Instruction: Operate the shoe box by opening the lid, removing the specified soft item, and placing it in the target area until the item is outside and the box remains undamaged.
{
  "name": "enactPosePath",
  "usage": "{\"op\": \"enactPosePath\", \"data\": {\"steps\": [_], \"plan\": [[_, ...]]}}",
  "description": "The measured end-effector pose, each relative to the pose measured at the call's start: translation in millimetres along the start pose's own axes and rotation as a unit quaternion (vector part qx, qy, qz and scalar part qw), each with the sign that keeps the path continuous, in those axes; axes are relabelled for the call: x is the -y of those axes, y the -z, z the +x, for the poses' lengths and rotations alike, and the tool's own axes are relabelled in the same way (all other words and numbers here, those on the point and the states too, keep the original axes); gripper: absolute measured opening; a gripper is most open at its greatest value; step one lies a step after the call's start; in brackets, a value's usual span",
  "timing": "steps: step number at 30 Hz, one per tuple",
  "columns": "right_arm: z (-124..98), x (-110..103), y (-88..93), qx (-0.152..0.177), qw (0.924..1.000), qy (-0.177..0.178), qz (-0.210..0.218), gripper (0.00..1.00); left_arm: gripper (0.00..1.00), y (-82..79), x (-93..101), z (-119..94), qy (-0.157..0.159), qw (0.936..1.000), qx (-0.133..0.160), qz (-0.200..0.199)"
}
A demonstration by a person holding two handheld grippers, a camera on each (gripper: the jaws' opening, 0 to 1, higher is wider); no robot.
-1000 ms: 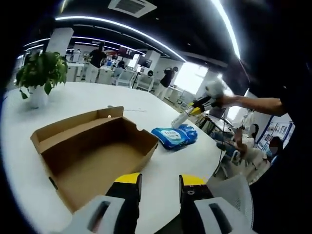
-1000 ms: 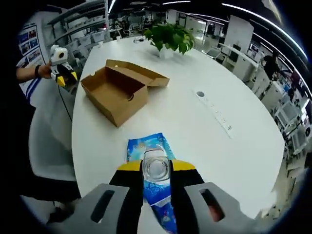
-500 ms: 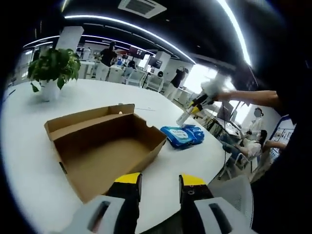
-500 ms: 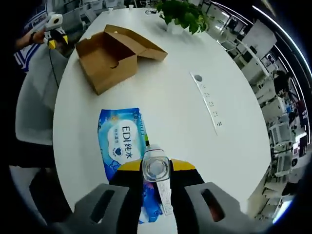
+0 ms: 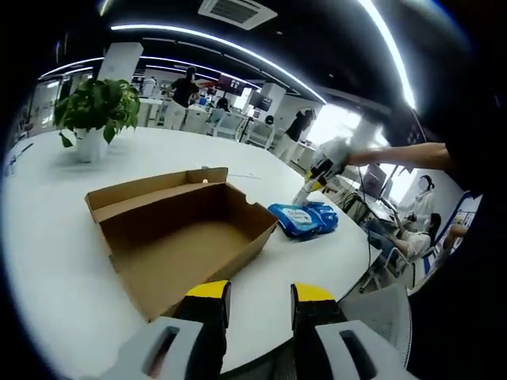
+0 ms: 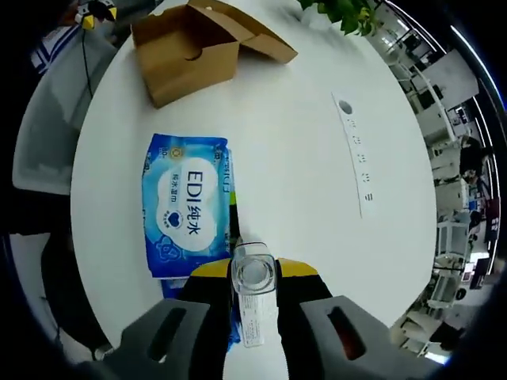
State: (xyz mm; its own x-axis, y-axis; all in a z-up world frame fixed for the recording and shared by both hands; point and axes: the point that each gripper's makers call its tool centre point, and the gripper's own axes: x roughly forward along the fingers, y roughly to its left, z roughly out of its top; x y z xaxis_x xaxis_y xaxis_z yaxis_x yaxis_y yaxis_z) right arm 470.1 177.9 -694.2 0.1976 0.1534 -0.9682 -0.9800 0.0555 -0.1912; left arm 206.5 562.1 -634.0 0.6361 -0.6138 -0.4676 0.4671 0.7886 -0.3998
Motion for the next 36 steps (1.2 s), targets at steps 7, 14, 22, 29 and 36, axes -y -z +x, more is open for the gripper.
{"op": "enactPosePath", "data": {"steps": [7, 14, 22, 29, 36], "plan": [[8.3, 5.0, 7.4, -0.020, 0.9998, -0.005, -0.005, 0.18, 0.30, 1.0, 1.2, -1.2, -0.003, 1.0000, -0.002, 0.000], [9.8, 6.9, 8.7, -0.024, 0.9997, -0.009, -0.004, 0.18, 0.30, 3.3, 2.0, -0.4, -0.003, 1.0000, -0.007, -0.001], [11.7, 11.3, 8.6, -0.025, 0.9996, -0.012, -0.006, 0.18, 0.30, 1.6, 3.2, 3.3, 0.000, 1.0000, -0.007, -0.001], [10.4, 10.4, 5.9, -0.024, 0.9996, -0.013, -0.007, 0.18, 0.30, -0.6, 3.1, 6.4, 0.006, 1.0000, -0.006, -0.001], [8.1, 15.3, 9.3, -0.023, 0.9996, -0.015, 0.003, 0.19, 0.30, -0.6, 1.9, 8.7, 0.011, 0.9999, -0.008, -0.003]]}}
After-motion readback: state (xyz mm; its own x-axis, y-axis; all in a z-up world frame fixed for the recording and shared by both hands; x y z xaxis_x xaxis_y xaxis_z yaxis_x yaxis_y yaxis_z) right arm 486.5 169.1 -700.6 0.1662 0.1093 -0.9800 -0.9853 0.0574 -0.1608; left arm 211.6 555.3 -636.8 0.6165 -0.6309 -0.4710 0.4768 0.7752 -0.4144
